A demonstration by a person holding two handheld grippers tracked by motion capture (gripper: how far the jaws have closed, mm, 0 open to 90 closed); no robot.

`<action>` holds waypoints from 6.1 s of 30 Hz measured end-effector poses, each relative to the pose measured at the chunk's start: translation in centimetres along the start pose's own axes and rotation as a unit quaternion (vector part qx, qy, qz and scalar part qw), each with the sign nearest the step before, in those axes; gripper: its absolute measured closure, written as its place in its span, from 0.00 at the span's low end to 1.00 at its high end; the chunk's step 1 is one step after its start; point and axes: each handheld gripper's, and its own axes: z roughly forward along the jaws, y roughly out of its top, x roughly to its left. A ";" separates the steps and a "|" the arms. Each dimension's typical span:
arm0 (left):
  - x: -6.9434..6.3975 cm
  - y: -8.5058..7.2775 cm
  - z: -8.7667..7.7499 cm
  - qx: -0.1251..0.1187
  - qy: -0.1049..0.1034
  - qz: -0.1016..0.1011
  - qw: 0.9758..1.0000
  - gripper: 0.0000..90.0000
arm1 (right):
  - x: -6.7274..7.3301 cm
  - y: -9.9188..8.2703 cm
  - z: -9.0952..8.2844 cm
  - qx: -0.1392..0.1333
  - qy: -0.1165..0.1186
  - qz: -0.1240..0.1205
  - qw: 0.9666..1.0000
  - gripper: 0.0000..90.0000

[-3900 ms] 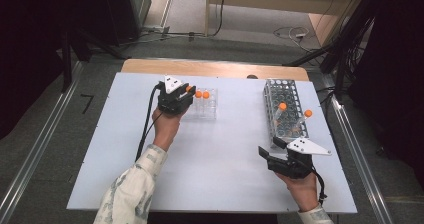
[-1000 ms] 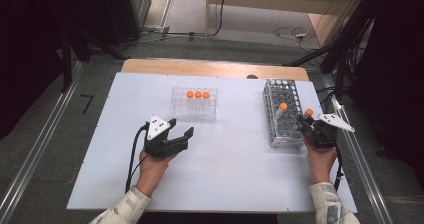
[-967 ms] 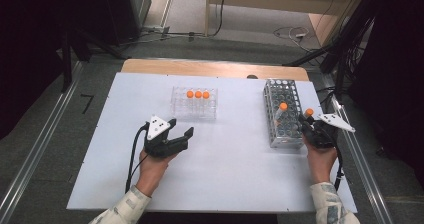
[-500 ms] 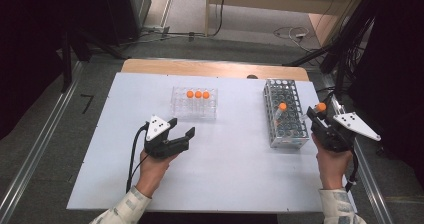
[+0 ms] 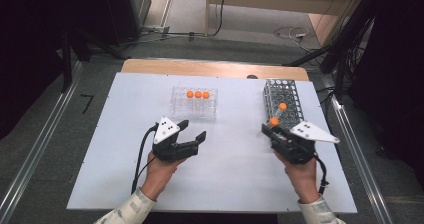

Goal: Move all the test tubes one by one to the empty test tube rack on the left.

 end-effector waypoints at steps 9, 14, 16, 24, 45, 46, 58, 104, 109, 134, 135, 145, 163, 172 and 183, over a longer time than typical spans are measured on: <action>-3.1 1.0 0.6 -0.009 -0.057 0.043 0.997 0.53 | 4.9 -1.4 4.9 0.052 0.066 -0.040 0.996 0.79; -4.0 0.9 1.5 -0.001 -0.069 0.059 0.996 0.60 | 6.9 -1.4 5.8 0.060 0.086 -0.061 0.993 0.79; -4.2 0.7 1.8 0.005 -0.072 0.063 0.995 0.63 | 7.4 -1.4 6.0 0.061 0.091 -0.066 0.992 0.79; -4.3 0.6 2.2 0.011 -0.066 0.068 0.995 0.77 | 7.6 -1.4 6.1 0.062 0.095 -0.070 0.991 0.79; 5.1 6.1 -1.8 -0.055 0.071 0.014 0.996 0.78 | -6.0 -0.1 2.0 -0.002 -0.177 0.023 0.984 0.52; 5.3 6.3 -1.9 -0.058 0.076 0.015 0.995 0.78 | -6.4 -0.4 2.3 0.005 -0.181 0.025 0.983 0.52; 7.1 7.9 -0.8 -0.065 0.109 0.016 0.992 0.78 | -8.1 -1.3 4.9 0.047 -0.181 0.049 0.981 0.60; 9.1 4.8 5.2 -0.018 0.132 0.001 0.991 0.53 | -8.3 -0.5 4.6 0.038 -0.183 0.053 0.981 0.79; 8.6 5.3 4.1 -0.027 0.129 0.002 0.991 0.47 | -8.1 0.1 4.0 0.026 -0.179 0.050 0.982 0.80; -1.7 4.4 1.2 -0.037 -0.021 0.057 0.997 0.42 | 0.3 2.0 1.2 -0.006 -0.043 -0.013 0.999 0.80; -2.2 4.2 1.4 -0.032 -0.029 0.060 0.997 0.41 | 1.0 1.7 1.7 0.001 -0.033 -0.022 0.999 0.80; -4.2 2.9 3.2 0.001 -0.060 0.075 0.995 0.52 | 6.0 -0.3 5.1 0.048 0.027 -0.068 0.996 0.80; -4.5 1.9 4.0 0.032 -0.061 0.085 0.994 0.78 | 6.9 -0.7 5.7 0.057 0.029 -0.082 0.995 0.79; -1.6 3.9 2.0 -0.004 -0.025 0.057 0.998 0.79 | 6.3 -0.7 5.1 0.062 0.042 -0.075 0.994 0.44; 5.9 8.2 -1.4 -0.043 0.096 0.014 0.994 0.79 | 1.2 -2.0 1.4 0.057 -0.010 -0.031 0.998 0.41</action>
